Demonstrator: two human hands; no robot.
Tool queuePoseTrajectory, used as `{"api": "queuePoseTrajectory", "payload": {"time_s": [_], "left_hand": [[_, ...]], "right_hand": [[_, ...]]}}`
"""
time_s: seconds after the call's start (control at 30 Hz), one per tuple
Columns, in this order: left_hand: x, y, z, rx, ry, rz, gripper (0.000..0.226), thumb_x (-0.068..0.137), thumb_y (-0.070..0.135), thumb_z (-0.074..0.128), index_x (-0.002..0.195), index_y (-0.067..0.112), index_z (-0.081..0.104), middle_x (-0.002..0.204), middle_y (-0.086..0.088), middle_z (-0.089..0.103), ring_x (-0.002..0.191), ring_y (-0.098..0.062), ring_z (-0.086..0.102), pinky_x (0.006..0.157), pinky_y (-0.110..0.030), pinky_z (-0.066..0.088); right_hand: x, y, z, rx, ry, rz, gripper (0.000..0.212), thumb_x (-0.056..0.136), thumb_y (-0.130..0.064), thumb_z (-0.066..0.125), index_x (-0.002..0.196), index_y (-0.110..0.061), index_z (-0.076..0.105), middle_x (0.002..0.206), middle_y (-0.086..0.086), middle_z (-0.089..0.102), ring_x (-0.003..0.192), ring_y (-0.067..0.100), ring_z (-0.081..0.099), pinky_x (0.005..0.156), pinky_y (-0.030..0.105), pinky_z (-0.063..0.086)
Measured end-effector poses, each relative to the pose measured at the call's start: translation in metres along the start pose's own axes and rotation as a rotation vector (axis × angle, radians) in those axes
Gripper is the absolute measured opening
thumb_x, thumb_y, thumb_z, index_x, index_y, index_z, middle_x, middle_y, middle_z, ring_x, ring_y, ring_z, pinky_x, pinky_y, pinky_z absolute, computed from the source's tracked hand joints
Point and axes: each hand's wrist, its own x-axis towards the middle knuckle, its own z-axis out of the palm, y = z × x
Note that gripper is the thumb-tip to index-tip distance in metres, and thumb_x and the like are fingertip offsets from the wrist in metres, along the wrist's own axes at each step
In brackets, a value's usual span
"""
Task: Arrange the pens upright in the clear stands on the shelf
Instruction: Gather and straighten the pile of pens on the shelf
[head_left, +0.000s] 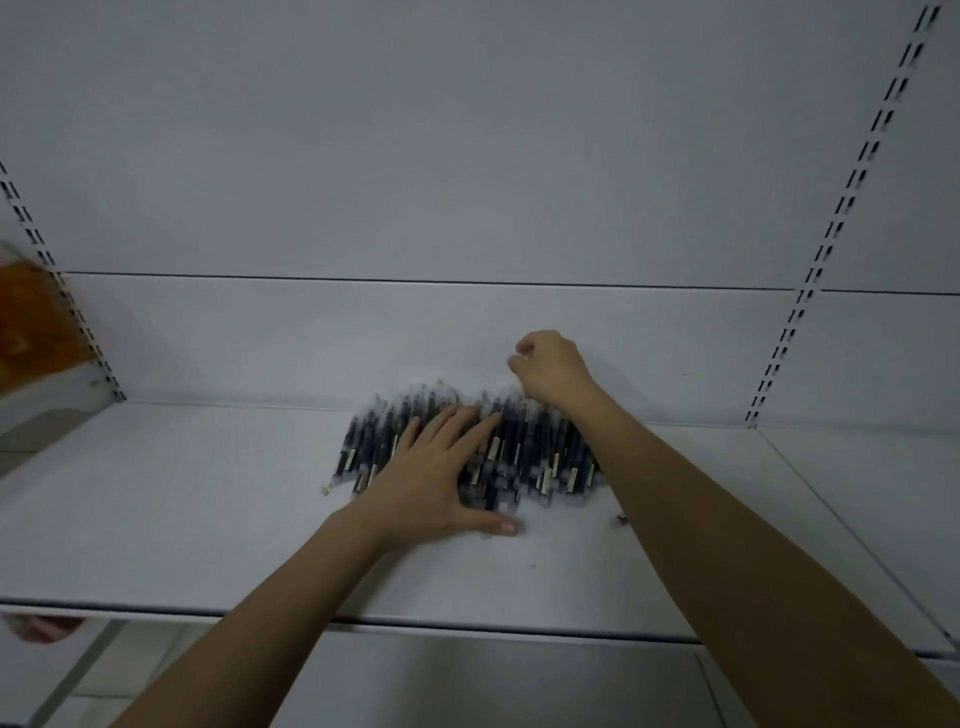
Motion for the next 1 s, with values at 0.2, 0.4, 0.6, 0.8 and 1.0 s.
{"api": "queuePoseTrajectory", "payload": {"time_s": [0.2, 0.4, 0.6, 0.8, 1.0], "left_hand": [[0.013, 0.014, 0.006, 0.125, -0.016, 0.161, 0.111, 0.064, 0.094, 0.045, 0.153, 0.049, -0.003, 0.165, 0.014, -0.009, 0.151, -0.015, -0.016, 0.121, -0.054, -0.009], [0.021, 0.010, 0.017, 0.212, 0.004, 0.247, 0.112, 0.063, 0.099, 0.026, 0.156, 0.041, 0.005, 0.166, 0.007, 0.002, 0.153, -0.021, -0.003, 0.121, -0.048, -0.009], [0.034, 0.005, 0.020, 0.242, 0.059, 0.198, 0.112, 0.065, 0.098, 0.011, 0.157, 0.035, 0.013, 0.165, 0.005, 0.017, 0.152, -0.024, 0.013, 0.123, -0.047, 0.005], [0.018, 0.001, 0.004, 0.051, 0.214, 0.001, 0.093, 0.075, 0.092, 0.010, 0.154, 0.043, 0.019, 0.163, 0.011, 0.020, 0.152, -0.017, 0.013, 0.123, -0.051, 0.002], [-0.007, -0.072, 0.002, -0.250, 0.316, -0.646, 0.100, 0.068, 0.092, 0.015, 0.149, 0.038, 0.035, 0.155, -0.005, 0.038, 0.142, -0.028, 0.035, 0.115, -0.053, 0.029]], "right_hand": [[-0.036, 0.057, -0.038, -0.334, -0.053, 0.124, 0.015, 0.099, -0.012, 0.050, 0.101, -0.001, 0.060, 0.101, 0.015, 0.065, 0.084, 0.030, 0.063, 0.067, 0.032, 0.049], [-0.075, 0.107, -0.051, -0.445, -0.250, 0.387, 0.023, 0.094, -0.016, 0.063, 0.083, -0.009, 0.044, 0.077, 0.007, 0.050, 0.053, 0.019, 0.054, 0.039, 0.025, 0.044], [-0.072, 0.123, -0.055, -0.410, -0.168, 0.352, 0.024, 0.087, -0.005, 0.065, 0.102, -0.005, 0.046, 0.098, 0.014, 0.055, 0.084, 0.027, 0.058, 0.063, 0.032, 0.048], [-0.052, 0.111, -0.040, 0.014, 0.093, 0.211, 0.017, 0.089, -0.001, 0.061, 0.105, -0.005, 0.056, 0.097, 0.014, 0.059, 0.075, 0.027, 0.056, 0.063, 0.032, 0.045], [-0.052, 0.121, -0.002, 0.122, 0.262, 0.370, 0.050, 0.099, -0.028, 0.053, 0.140, -0.002, 0.042, 0.140, 0.024, 0.041, 0.123, 0.041, 0.047, 0.105, 0.045, 0.041]]}}
